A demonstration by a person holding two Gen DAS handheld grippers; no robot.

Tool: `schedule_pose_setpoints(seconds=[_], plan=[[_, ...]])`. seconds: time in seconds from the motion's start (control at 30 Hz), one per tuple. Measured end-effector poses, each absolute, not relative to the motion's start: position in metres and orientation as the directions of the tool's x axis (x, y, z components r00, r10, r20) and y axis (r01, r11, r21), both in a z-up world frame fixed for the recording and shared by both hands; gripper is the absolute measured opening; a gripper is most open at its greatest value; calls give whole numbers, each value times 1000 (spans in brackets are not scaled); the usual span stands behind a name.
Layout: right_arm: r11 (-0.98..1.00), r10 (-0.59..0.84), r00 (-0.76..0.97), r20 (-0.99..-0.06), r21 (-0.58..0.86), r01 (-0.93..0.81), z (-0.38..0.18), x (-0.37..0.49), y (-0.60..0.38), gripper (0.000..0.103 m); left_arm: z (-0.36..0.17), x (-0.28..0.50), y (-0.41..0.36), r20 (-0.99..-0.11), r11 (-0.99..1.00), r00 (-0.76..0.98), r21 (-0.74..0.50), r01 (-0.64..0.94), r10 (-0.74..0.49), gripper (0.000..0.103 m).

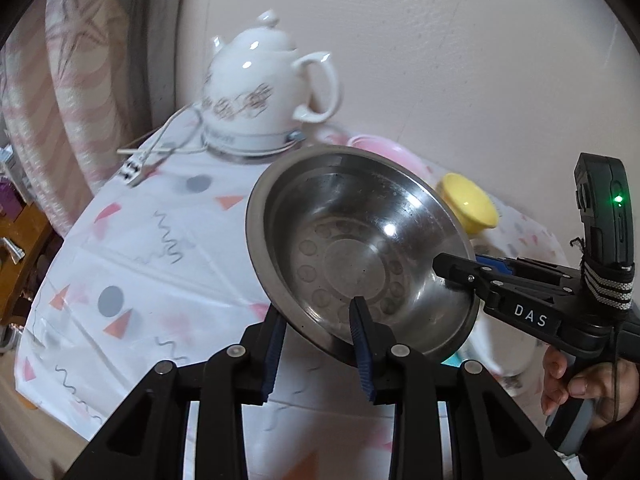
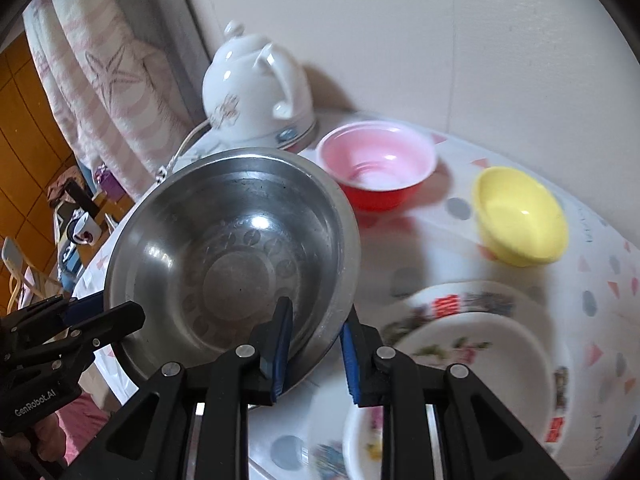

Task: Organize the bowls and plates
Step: 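Lift the steel bowl with both grippers and carry it toward the kettle, then lower the steel bowl onto the cloth beside the kettle and open both grippers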

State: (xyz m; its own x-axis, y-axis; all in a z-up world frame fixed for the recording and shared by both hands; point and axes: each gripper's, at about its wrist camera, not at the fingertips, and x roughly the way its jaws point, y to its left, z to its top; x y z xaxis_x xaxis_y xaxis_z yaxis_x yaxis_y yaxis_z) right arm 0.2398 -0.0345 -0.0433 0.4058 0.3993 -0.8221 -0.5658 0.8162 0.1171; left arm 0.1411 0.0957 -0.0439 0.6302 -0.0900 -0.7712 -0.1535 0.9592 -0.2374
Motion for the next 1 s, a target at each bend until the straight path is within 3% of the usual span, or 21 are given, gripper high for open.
schedule_pose_setpoints(seconds=[0.43, 1.0], plan=[[841, 333, 369, -868, 97, -532, -70, 247, 2, 24, -76, 156, 128, -811, 959, 572, -247, -140, -125, 33], [851, 297, 395, -869, 53, -523, -69, 245, 9, 27, -70, 151, 140, -800, 967, 593, -216, -138, -94, 35]])
